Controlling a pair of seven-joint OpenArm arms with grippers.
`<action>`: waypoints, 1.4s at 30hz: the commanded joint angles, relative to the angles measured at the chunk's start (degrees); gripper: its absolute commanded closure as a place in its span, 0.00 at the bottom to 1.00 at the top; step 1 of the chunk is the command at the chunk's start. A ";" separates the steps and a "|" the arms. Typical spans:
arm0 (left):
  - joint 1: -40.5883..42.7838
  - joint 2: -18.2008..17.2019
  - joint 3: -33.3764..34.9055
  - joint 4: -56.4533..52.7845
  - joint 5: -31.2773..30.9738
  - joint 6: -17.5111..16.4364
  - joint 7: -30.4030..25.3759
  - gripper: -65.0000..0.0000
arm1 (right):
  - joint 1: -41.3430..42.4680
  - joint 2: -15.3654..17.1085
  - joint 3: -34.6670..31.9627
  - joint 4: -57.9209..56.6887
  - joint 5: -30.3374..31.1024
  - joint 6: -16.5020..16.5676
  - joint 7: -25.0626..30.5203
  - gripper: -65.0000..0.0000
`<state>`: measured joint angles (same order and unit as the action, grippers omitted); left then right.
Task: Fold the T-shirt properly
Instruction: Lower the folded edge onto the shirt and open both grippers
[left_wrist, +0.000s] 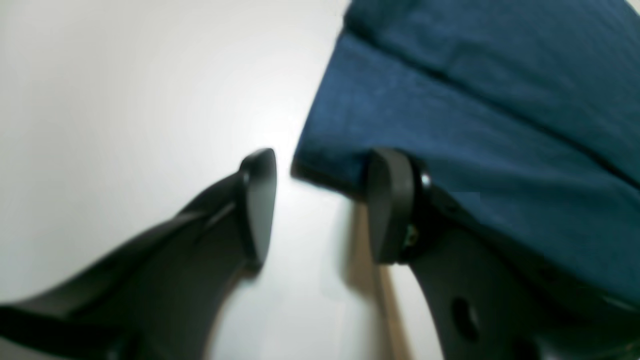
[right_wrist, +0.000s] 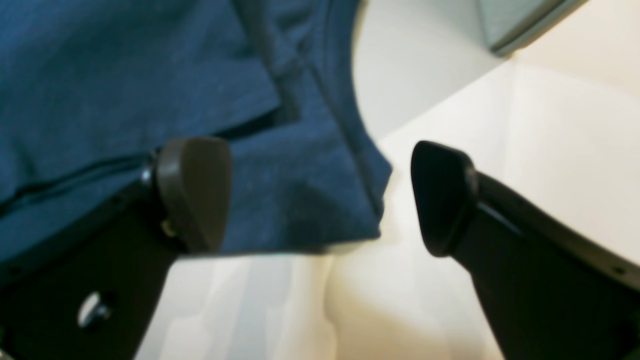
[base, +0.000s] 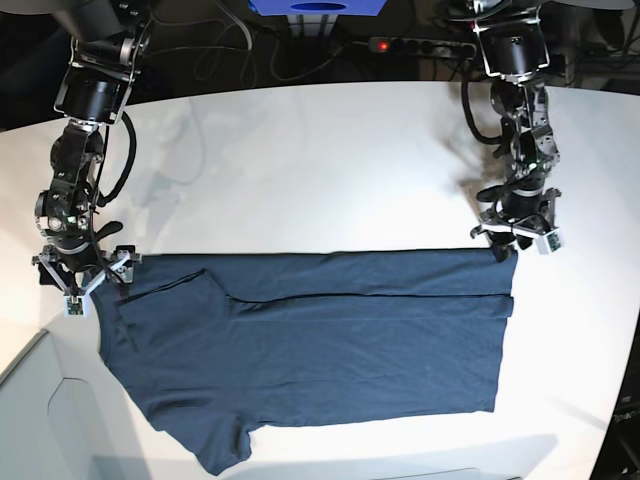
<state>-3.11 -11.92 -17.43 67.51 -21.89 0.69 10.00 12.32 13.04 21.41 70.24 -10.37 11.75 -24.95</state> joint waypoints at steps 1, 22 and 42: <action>-0.97 -0.69 0.16 0.23 -0.04 -0.29 -1.69 0.56 | 1.00 1.42 1.23 1.19 0.04 0.16 1.43 0.16; -3.70 -0.69 0.07 -1.00 -0.22 -0.56 -1.96 1.00 | 3.29 4.59 7.47 -9.01 0.13 6.67 1.87 0.17; -2.82 -0.60 -0.02 -1.00 -0.04 -0.56 -1.87 1.00 | 1.62 1.34 7.03 -7.16 0.04 7.11 2.75 0.17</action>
<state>-5.41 -11.79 -17.15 65.65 -21.85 0.38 9.28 12.51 13.41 28.34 62.39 -10.72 18.00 -23.33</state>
